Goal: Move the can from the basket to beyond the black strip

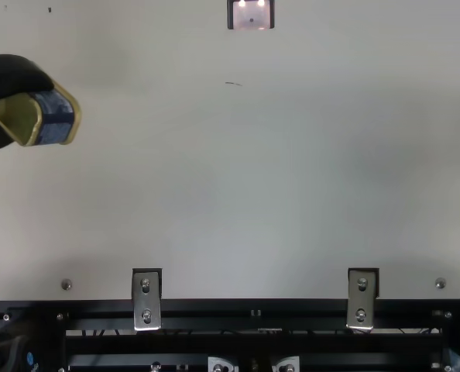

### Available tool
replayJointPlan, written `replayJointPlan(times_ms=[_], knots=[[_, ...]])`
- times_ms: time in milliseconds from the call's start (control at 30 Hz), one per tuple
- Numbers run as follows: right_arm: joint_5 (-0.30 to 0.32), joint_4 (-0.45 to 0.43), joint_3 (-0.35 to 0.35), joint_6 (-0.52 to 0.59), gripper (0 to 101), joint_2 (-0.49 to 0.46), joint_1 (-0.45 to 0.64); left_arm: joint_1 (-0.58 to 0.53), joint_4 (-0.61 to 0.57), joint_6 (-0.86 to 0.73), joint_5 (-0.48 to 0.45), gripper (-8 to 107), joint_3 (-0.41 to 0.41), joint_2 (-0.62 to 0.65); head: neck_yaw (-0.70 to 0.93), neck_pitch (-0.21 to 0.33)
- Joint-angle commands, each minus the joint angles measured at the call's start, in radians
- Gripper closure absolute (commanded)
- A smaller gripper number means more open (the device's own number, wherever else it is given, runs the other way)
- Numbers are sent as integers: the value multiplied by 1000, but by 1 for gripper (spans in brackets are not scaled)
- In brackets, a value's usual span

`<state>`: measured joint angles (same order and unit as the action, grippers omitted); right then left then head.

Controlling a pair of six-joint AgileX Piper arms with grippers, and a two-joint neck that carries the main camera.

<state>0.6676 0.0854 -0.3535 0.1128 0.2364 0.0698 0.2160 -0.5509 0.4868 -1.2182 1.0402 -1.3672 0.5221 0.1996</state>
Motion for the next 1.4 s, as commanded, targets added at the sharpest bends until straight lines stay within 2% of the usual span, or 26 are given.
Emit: replayJointPlan(times_ms=[0,200,233,300,1200,1367], knots=[[0,0,0,0,0,0,0,-2,-47,1,-2,89,-11,-11,14,31],[0,0,0,0,0,0,0,3,-160,42,-2,89,-29,-29,14,31],[0,0,0,0,0,0,0,1,-129,25,-2,89,-33,-29,14,31],[0,0,0,0,0,0,0,3,-159,42,0,89,-31,-29,14,31],[0,0,0,0,0,0,0,8,-159,35,0,89,-32,-31,14,31],[0,0,0,0,0,0,0,-26,-80,25,51,89,-32,-6,14,31]])
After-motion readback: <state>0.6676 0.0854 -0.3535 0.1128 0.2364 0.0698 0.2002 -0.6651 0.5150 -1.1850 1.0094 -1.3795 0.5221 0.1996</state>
